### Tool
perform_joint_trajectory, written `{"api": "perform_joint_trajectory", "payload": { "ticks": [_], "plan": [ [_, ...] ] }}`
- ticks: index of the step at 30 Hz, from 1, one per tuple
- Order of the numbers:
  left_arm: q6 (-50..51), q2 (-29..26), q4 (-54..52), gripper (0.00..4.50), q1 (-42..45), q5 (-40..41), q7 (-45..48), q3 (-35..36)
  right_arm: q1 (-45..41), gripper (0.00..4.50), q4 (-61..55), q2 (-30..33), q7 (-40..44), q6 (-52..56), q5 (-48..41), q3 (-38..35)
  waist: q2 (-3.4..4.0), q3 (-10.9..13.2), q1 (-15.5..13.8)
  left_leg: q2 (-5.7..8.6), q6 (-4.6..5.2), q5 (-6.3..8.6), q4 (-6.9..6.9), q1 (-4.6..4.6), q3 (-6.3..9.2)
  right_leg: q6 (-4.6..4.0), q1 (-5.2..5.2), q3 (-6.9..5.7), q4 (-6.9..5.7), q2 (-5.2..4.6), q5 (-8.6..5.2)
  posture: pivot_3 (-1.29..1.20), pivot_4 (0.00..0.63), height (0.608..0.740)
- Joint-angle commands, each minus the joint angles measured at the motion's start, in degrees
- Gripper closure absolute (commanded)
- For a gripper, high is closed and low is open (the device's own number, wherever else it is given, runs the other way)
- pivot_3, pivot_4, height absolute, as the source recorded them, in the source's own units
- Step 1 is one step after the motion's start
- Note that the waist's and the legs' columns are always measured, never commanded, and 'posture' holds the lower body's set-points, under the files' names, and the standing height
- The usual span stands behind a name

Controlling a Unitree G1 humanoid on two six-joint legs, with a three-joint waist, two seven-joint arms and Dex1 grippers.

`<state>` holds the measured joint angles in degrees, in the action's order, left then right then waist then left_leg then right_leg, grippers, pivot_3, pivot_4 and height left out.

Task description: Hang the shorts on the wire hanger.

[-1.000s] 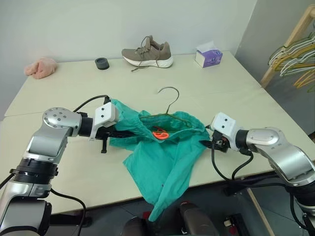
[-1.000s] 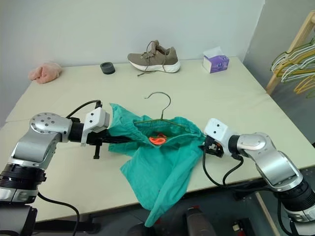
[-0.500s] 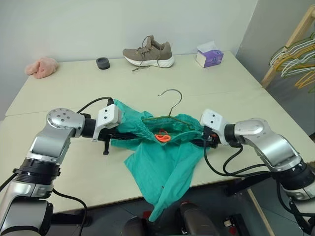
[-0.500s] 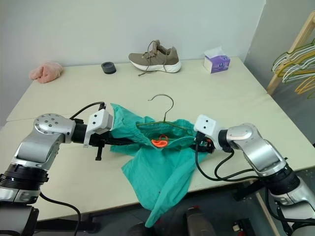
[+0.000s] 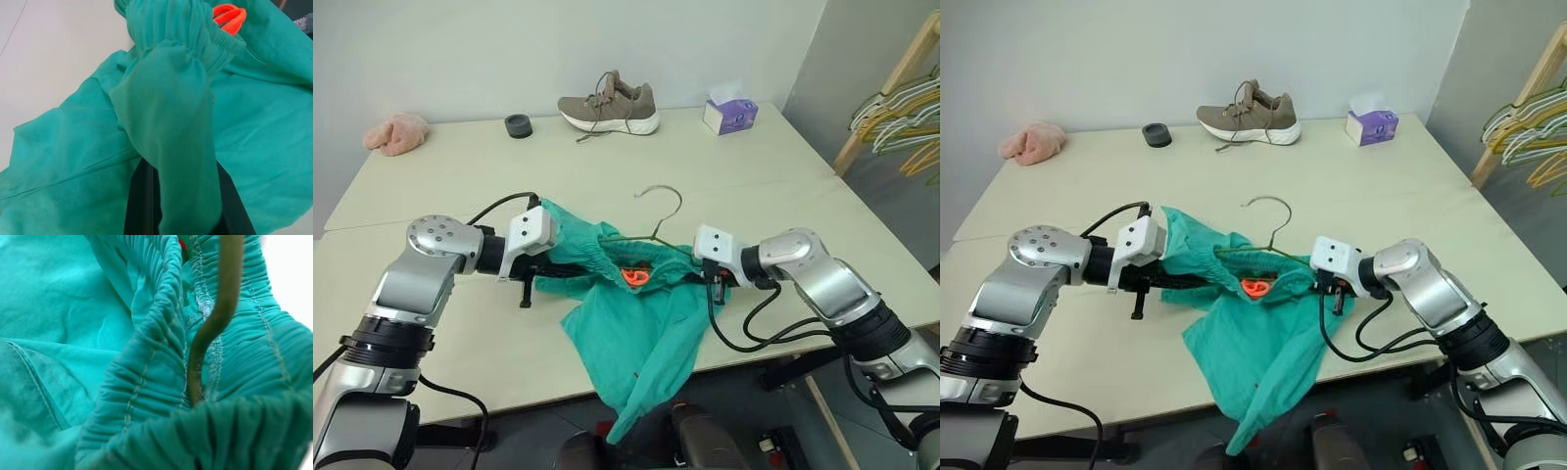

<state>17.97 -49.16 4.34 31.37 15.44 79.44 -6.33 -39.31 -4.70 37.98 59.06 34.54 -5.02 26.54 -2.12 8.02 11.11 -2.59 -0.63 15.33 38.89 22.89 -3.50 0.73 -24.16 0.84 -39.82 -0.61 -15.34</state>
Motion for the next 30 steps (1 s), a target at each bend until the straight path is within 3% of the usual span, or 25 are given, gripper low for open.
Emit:
{"api": "perform_joint_trajectory", "payload": {
  "ticks": [1, 7, 12, 21, 27, 30],
  "plan": [
    [1.0, 2.8, -0.4, 4.23, 2.2, 2.4, -2.3, 1.9, -0.4, 4.50, -3.1, 0.2, 0.3, -0.6, 0.3, -1.9, 0.00, 0.0, 0.0, 0.01, 0.00, 0.00, 0.00, -0.01, 0.00, 0.00, 0.00, 0.01, 0.00, 0.00, 0.00, -0.21, 0.100, 0.740],
    [3.6, 4.1, 4.4, 2.53, 4.8, 3.3, -4.4, 4.9, 1.1, 4.50, -6.1, 1.5, 0.7, 0.7, -0.5, -3.6, 0.00, 0.0, 0.0, 0.02, 0.00, 0.00, 0.05, 0.01, 0.02, 0.00, 0.01, -0.02, -0.02, -0.03, 0.00, -0.22, 0.099, 0.740],
    [-3.2, 4.0, 13.9, 1.03, 6.9, 0.0, -11.8, 8.8, 4.7, 4.50, -9.8, 3.6, 0.7, 4.0, -2.1, -6.1, 0.00, 0.0, 0.0, -0.03, 0.00, 0.00, 0.04, 0.00, 0.05, 0.00, 0.00, -0.03, -0.03, -0.08, 0.00, -0.22, 0.098, 0.740],
    [-20.7, 4.1, 30.3, 1.03, 11.6, -5.5, -26.7, 13.9, 16.6, 4.50, -17.2, 2.3, -6.8, 23.1, -11.2, -19.9, -0.03, 0.0, -0.2, 0.08, 0.00, 0.00, 0.04, 0.03, 0.00, 0.00, 0.03, -0.10, -0.01, -0.46, 0.01, -0.23, 0.102, 0.740],
    [-0.9, 4.1, 5.5, 1.03, -0.8, 9.1, -9.2, 9.3, 25.4, 4.50, -25.4, -1.0, -14.5, 35.4, -16.3, -31.3, 0.00, 0.0, 0.0, 0.06, -0.04, 0.00, 0.03, 0.04, -0.05, 0.06, 0.02, -0.06, -0.06, -0.49, -0.03, -0.27, 0.114, 0.740],
    [9.5, 4.2, -6.8, 1.03, -3.6, 16.9, -3.8, 5.7, 30.7, 4.50, -30.0, -4.6, -19.6, 44.5, -17.3, -40.7, -0.02, 0.0, -0.1, 0.05, -0.04, -0.01, 0.03, 0.04, 0.00, 0.07, 0.03, -0.11, -0.08, -0.47, -0.04, -0.30, 0.123, 0.740]
  ]
}}
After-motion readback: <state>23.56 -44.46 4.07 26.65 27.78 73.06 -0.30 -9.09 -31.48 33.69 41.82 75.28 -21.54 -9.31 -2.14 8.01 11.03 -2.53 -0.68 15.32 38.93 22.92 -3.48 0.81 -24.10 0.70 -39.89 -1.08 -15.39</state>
